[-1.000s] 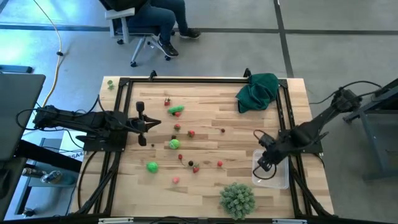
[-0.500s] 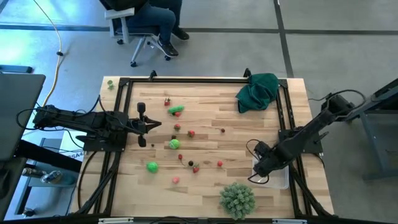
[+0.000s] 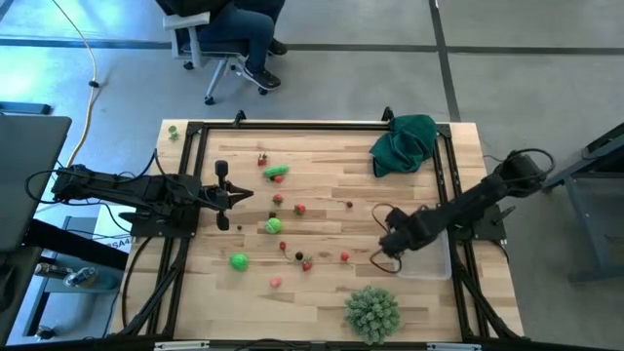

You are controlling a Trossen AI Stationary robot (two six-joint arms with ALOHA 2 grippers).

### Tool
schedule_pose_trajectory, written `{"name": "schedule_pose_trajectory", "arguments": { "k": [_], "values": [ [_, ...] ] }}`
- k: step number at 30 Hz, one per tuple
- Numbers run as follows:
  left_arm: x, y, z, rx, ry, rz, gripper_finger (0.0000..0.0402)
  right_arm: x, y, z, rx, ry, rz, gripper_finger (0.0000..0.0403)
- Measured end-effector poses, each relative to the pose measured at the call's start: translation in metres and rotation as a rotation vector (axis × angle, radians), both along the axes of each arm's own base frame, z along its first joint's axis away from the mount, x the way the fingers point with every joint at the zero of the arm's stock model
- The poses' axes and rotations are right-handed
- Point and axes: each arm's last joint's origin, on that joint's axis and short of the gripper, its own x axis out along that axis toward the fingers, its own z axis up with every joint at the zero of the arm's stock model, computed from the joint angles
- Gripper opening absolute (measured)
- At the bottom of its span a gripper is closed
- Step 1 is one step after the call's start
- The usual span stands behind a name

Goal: Pick and placing Produce into tupperware
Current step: Move the transparent bin to the center of the table

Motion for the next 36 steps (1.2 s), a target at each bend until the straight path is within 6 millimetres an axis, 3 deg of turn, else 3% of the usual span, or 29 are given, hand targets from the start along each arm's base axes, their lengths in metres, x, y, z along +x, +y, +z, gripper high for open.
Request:
{"name": "schedule_pose_trajectory", "arguments": {
  "k": [11,24,32,36],
  "values": [
    [0.000,0.000,0.000,0.000,-0.001,0.000,0.0010,0.023,-0.065,0.001,-0.045,-0.025,0.081,0.0000],
    [0.000,0.000,0.000,0.000,-0.001,0.000,0.0010,0.044,-0.149,0.006,-0.086,-0.277,0.111,0.0000],
    [0.000,0.000,0.000,0.000,-0.002,0.000,0.0010,0.044,-0.175,0.009,-0.112,-0.359,0.077,0.0000],
    [0.000,0.000,0.000,0.000,-0.004,0.000,0.0010,0.053,-0.182,0.008,-0.090,-0.404,0.086,0.0000]
  ]
}}
